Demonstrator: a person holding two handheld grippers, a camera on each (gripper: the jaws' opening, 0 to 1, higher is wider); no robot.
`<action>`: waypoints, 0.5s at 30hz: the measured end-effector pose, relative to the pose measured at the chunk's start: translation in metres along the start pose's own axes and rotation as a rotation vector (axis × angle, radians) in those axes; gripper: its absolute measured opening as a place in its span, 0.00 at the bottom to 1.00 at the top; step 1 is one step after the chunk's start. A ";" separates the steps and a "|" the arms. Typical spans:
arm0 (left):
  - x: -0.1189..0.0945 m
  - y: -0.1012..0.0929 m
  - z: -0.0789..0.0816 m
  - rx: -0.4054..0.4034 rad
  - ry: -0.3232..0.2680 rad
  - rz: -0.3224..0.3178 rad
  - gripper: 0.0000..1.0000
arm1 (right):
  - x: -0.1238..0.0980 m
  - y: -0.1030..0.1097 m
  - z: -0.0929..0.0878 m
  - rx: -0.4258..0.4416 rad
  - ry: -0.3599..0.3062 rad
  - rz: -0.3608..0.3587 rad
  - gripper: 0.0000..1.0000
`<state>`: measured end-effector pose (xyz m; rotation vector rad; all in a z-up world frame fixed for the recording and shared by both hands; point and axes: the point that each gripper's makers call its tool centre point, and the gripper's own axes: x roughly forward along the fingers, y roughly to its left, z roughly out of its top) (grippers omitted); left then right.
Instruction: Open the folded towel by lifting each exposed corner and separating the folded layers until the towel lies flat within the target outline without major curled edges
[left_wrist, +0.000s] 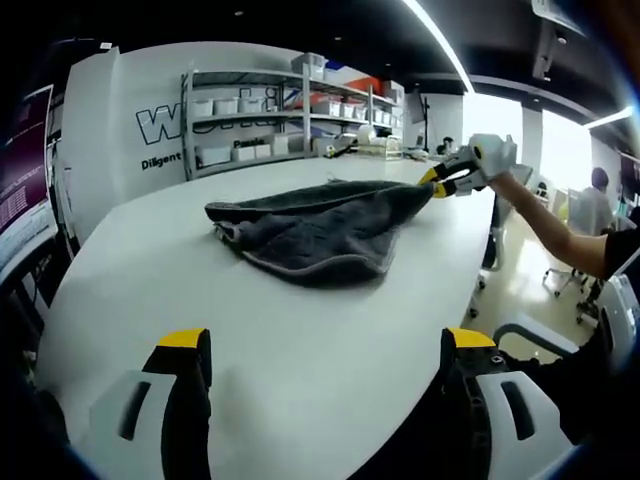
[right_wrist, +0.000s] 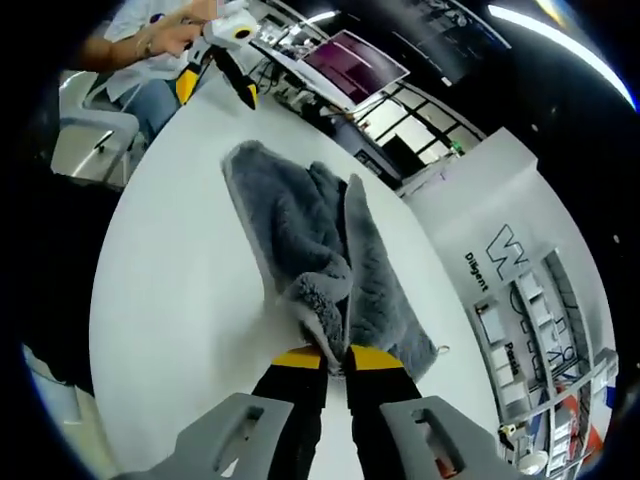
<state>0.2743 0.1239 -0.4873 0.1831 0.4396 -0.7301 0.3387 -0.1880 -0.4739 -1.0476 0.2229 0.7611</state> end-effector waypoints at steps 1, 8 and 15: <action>0.000 0.000 0.000 0.000 0.000 0.000 0.93 | 0.000 0.003 -0.002 -0.004 0.007 0.000 0.04; -0.003 -0.001 0.000 -0.001 0.001 -0.001 0.93 | -0.005 0.028 -0.011 -0.027 0.057 0.093 0.06; -0.004 0.001 0.000 -0.005 0.000 0.001 0.92 | -0.003 0.038 -0.016 0.129 0.031 0.171 0.10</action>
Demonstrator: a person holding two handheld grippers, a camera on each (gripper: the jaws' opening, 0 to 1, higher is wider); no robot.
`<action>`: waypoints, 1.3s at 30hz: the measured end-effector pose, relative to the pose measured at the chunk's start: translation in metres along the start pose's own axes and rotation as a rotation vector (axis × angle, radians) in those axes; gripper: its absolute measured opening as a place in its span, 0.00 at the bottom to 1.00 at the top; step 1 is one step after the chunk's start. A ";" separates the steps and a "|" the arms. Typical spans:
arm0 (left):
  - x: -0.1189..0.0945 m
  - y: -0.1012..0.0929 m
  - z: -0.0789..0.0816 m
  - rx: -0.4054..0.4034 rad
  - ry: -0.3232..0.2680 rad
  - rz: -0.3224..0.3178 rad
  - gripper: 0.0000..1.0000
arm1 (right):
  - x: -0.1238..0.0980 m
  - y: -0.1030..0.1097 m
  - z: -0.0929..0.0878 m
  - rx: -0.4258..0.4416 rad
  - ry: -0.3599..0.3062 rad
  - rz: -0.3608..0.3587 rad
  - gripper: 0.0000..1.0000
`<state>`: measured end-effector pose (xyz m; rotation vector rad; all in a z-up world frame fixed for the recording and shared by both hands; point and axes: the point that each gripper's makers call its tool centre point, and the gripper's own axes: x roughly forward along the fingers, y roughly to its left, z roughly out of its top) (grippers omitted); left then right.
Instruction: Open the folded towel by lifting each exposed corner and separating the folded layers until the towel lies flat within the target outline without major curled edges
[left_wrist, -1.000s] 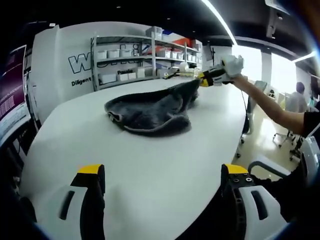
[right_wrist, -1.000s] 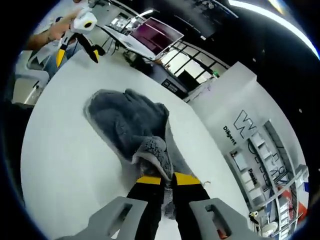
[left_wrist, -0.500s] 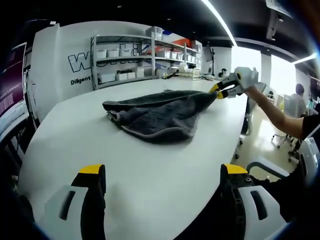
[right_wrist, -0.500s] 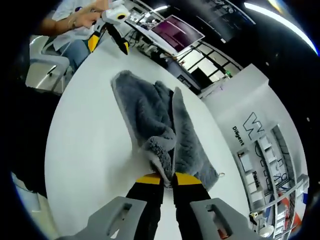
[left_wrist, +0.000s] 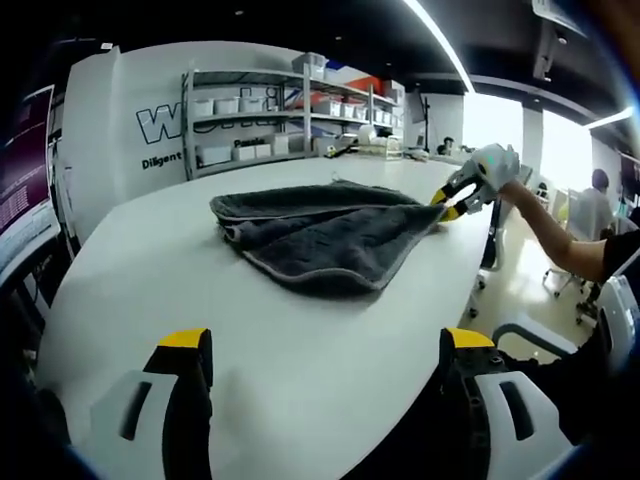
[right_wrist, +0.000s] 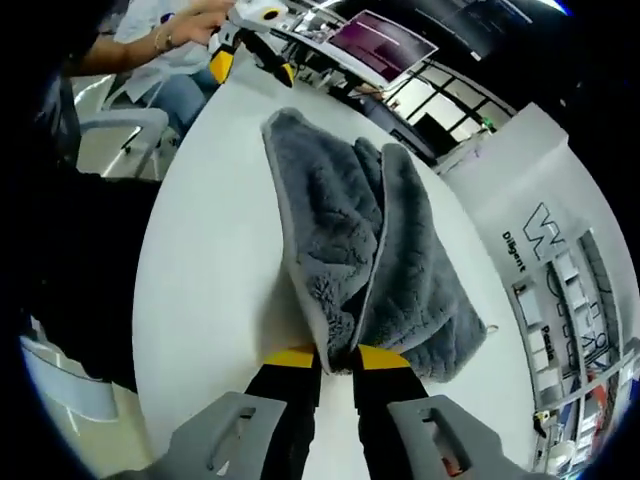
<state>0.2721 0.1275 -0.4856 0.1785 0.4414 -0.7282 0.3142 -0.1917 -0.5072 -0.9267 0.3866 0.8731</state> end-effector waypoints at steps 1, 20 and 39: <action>0.000 0.000 0.000 -0.001 0.001 -0.001 0.92 | 0.000 0.000 0.000 0.029 -0.014 0.011 0.10; -0.002 0.001 0.002 -0.020 -0.006 0.000 0.93 | -0.037 0.005 0.007 0.527 -0.190 -0.051 0.80; 0.010 -0.007 0.012 -0.004 -0.020 -0.009 0.96 | -0.063 0.040 0.010 0.631 -0.198 -0.149 0.99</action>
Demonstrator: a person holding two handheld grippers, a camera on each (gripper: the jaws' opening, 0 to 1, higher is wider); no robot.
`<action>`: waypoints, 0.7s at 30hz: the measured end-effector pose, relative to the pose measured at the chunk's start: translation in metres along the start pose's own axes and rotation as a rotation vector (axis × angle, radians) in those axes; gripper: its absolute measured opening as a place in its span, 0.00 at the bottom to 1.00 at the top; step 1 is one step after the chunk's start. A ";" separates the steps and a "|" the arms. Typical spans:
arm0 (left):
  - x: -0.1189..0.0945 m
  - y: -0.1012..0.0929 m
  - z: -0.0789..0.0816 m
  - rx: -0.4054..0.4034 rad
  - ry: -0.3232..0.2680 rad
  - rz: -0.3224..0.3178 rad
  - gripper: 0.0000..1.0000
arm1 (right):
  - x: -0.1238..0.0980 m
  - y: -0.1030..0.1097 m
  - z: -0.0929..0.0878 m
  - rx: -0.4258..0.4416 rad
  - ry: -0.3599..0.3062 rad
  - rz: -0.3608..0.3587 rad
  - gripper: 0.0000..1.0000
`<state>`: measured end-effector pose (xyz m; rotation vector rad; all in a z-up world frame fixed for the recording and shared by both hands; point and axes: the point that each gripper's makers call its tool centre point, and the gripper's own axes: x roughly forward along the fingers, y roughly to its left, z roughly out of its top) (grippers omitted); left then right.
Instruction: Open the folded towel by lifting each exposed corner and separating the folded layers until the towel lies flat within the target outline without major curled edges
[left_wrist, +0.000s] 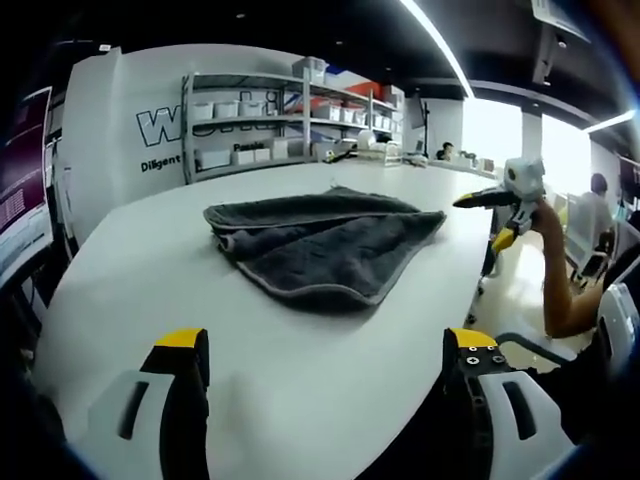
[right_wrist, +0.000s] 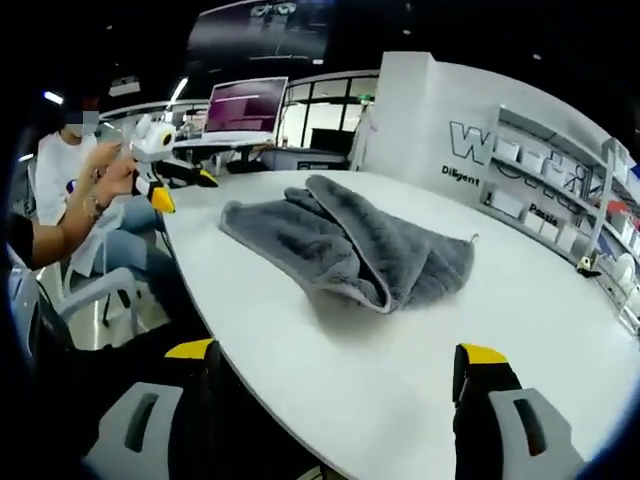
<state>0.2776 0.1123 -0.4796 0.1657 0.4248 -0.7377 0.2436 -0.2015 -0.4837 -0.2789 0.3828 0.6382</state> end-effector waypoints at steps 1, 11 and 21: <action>0.001 0.000 0.001 0.000 0.000 -0.002 0.96 | -0.001 0.000 0.002 0.010 0.001 0.000 0.99; 0.030 0.012 0.029 -0.028 -0.061 0.014 0.92 | -0.002 0.002 0.010 0.006 -0.025 0.006 0.99; 0.070 0.056 0.065 0.001 -0.096 0.121 0.88 | 0.003 0.001 0.007 0.008 -0.023 0.007 0.99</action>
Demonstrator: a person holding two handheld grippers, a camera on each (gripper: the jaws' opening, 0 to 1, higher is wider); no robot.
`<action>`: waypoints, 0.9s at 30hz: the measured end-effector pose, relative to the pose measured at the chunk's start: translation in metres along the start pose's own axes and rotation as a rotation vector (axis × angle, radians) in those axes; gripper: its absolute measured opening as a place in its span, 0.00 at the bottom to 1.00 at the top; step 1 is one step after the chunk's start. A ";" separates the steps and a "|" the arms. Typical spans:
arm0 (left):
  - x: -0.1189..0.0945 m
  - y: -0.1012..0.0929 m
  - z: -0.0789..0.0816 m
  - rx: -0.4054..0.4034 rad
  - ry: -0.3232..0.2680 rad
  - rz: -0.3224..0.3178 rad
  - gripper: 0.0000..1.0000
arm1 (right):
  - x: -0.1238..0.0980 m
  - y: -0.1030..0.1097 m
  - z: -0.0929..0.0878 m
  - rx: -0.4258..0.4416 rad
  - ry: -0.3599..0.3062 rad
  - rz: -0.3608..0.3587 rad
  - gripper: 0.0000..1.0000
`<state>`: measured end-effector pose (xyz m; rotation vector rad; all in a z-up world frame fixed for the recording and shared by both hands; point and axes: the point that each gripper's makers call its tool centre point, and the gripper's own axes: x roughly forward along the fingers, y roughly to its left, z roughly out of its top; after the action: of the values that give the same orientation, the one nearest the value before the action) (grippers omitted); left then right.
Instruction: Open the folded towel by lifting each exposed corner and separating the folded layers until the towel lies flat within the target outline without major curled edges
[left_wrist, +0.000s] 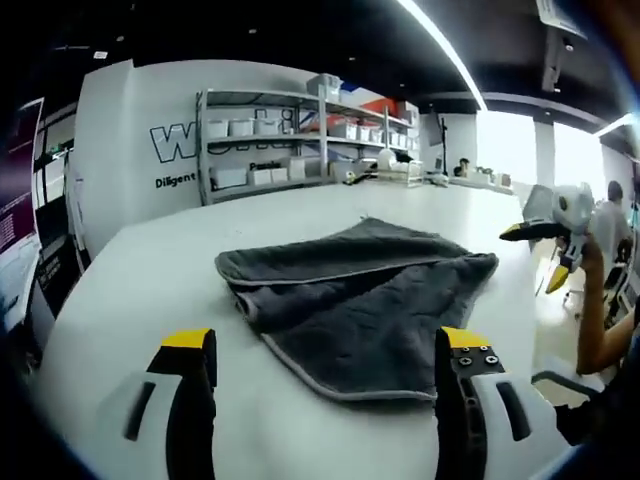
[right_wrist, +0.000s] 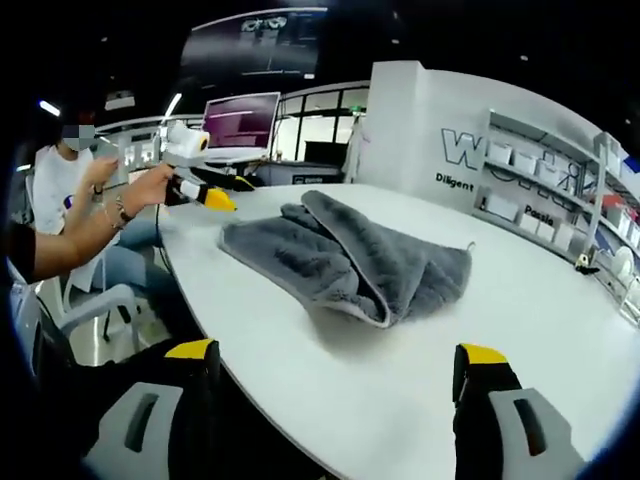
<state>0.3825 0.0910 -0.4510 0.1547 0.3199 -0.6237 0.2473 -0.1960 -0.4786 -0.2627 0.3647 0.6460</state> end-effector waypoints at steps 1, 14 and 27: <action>0.006 0.005 0.002 0.004 -0.003 0.011 0.88 | 0.000 0.000 0.001 0.000 -0.002 0.001 0.99; 0.061 0.058 0.016 -0.144 -0.074 0.055 0.70 | -0.006 -0.003 0.005 0.011 -0.033 -0.007 0.99; 0.103 0.079 0.011 -0.249 -0.082 0.054 0.57 | -0.007 -0.003 0.007 -0.008 -0.052 0.005 0.99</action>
<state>0.5111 0.0955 -0.4715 -0.1009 0.3102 -0.5308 0.2455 -0.2001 -0.4693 -0.2517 0.3130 0.6577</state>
